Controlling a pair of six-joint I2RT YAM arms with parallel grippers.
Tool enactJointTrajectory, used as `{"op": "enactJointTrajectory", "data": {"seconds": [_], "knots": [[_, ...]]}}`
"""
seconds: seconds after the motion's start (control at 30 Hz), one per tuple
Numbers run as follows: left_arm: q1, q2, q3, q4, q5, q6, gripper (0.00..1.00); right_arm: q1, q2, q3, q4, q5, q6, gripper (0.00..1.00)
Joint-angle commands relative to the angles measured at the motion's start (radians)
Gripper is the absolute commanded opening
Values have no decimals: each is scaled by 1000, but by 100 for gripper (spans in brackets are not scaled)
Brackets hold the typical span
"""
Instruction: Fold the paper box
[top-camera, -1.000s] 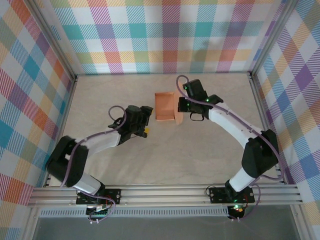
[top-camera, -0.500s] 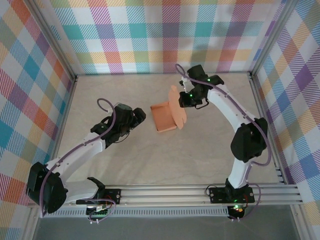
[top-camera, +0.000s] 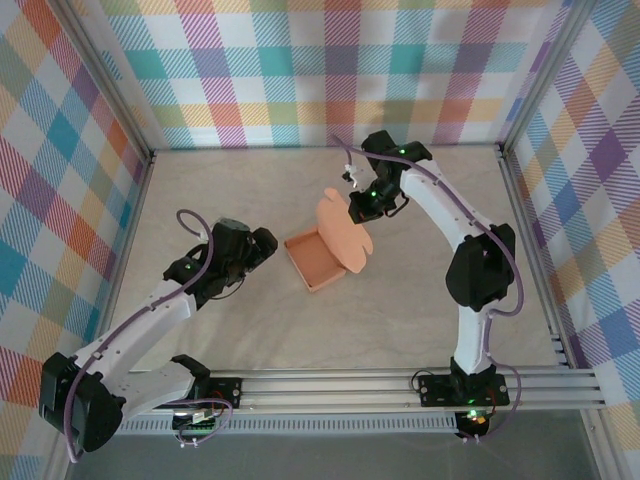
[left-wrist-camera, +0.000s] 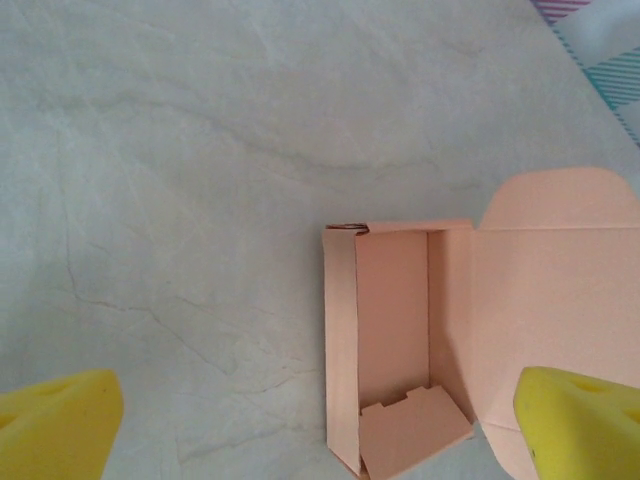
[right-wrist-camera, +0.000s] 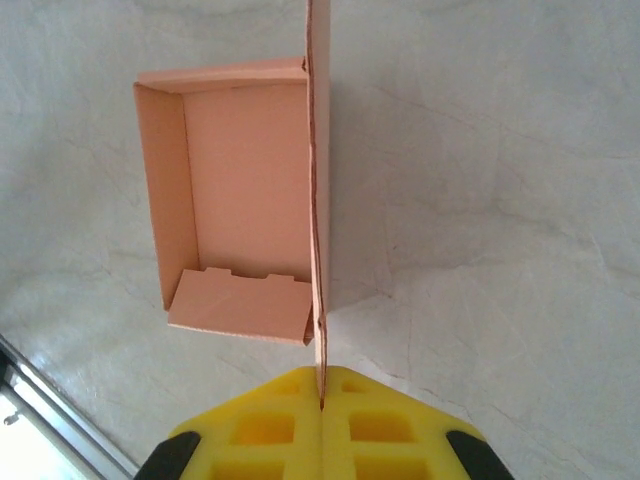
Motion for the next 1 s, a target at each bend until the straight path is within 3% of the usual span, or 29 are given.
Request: {"op": "enactJointTrajectory", "data": {"seconds": [0.0,0.1,0.2,0.23,0.27,0.33,0.4,0.67,0.8,0.97], "knots": [[10,-10,-26,-14,2,-22,100,15,18,19,-32,1,-45,0],[22,-6,-52,16,17,-22,100,15,7,4,27,26,6,2],[37,-2,-72,39,28,-18,100,15,-16,-24,104,49,58,27],[45,-3,-80,52,34,-15,100,15,-33,-50,151,64,83,48],[53,-3,-86,65,39,-9,100,15,-43,-62,177,73,100,58],[81,3,-93,93,61,8,100,15,-81,-85,231,88,156,73],[116,24,-90,120,90,33,100,15,-131,-128,288,97,201,81],[271,334,65,239,288,155,100,15,-438,-482,614,137,346,88],[282,561,220,259,384,210,95,16,-645,-714,768,110,397,88],[281,742,344,272,469,205,86,35,-846,-947,812,84,432,88]]}}
